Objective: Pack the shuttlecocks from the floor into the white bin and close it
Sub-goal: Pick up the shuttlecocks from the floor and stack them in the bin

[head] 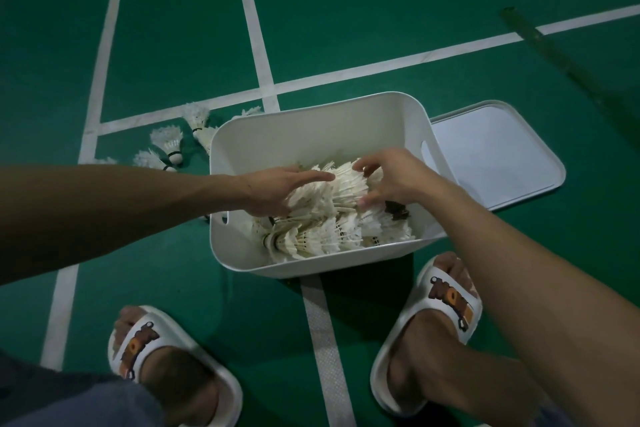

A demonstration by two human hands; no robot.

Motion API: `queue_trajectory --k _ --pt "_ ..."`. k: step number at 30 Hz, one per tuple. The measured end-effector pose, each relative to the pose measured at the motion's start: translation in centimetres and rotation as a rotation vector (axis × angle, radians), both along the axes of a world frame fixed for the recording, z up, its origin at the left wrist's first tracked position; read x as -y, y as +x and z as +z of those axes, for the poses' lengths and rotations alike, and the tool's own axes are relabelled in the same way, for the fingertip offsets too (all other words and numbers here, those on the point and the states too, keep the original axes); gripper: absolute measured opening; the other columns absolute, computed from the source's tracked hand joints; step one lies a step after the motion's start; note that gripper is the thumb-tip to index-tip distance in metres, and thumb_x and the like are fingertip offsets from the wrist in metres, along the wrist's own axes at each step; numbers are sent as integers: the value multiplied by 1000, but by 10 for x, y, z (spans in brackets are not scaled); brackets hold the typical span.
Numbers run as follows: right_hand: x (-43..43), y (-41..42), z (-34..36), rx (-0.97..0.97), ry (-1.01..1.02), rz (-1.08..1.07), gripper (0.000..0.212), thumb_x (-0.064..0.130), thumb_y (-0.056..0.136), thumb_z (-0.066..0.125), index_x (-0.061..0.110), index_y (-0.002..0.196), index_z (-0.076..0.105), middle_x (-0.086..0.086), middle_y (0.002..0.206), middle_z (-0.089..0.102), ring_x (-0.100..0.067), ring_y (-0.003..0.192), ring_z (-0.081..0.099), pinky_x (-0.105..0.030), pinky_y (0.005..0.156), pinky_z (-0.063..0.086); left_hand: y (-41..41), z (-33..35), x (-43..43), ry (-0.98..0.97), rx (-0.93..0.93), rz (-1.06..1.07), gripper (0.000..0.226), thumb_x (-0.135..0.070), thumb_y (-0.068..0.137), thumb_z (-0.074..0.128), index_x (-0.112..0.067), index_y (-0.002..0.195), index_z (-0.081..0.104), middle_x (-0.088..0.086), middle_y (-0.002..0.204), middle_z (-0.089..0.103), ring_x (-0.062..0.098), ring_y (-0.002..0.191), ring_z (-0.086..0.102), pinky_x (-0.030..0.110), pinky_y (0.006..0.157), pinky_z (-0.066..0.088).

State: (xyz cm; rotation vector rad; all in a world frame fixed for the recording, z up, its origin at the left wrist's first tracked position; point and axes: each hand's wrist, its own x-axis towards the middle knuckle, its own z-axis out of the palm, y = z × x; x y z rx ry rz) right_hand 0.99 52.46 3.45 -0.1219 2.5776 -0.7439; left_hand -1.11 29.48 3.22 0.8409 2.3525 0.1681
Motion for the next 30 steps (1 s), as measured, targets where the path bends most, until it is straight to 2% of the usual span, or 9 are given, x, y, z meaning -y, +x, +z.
queue_trajectory --k 6,8,11,15,19,24,30 --pt "-9 -2 24 18 5 48 73 45 63 86 25 128 59 3 122 62 -13 96 56 -28 82 42 1 4 4 -29 -4 61 96 -14 84 71 -33 152 5 11 149 38 26 121 50 34 89 45" --pt "-11 -3 31 12 26 61 70 46 66 84 23 127 60 1 123 62 -13 95 57 -29 82 44 0 8 5 -50 -30 84 86 -19 85 71 -24 151 17 9 150 37 25 125 46 34 97 41" --pt "-3 -4 43 -27 92 94 64 43 70 81 20 126 60 -3 125 61 -14 98 55 -32 87 45 -2 25 10 -75 -138 64 59 -27 87 66 -16 140 42 6 147 39 22 129 42 34 108 34" --pt "34 -9 65 -108 187 181 60 45 73 79 20 124 61 -4 126 62 -22 107 59 -35 91 45 -2 59 33 -89 -342 46 50 -34 89 63 -15 134 50 6 145 40 23 131 37 39 112 32" --pt "99 -18 90 -204 183 282 57 50 73 78 23 121 63 -4 121 63 -23 108 59 -38 93 49 9 79 87 -40 -433 196 48 -36 87 66 -16 129 55 8 142 43 25 130 37 39 111 30" --pt "195 -21 102 -295 94 378 49 44 79 75 18 119 65 -4 120 64 -22 105 59 -33 92 49 37 61 176 -63 -336 397 55 -40 86 66 -15 133 52 9 144 38 24 129 38 41 112 31" --pt "275 -24 58 -206 72 422 48 37 80 76 16 120 64 -7 121 65 -22 105 61 -31 90 49 62 28 263 -91 -184 534 61 -41 86 66 -15 137 45 12 145 34 27 132 37 31 112 28"
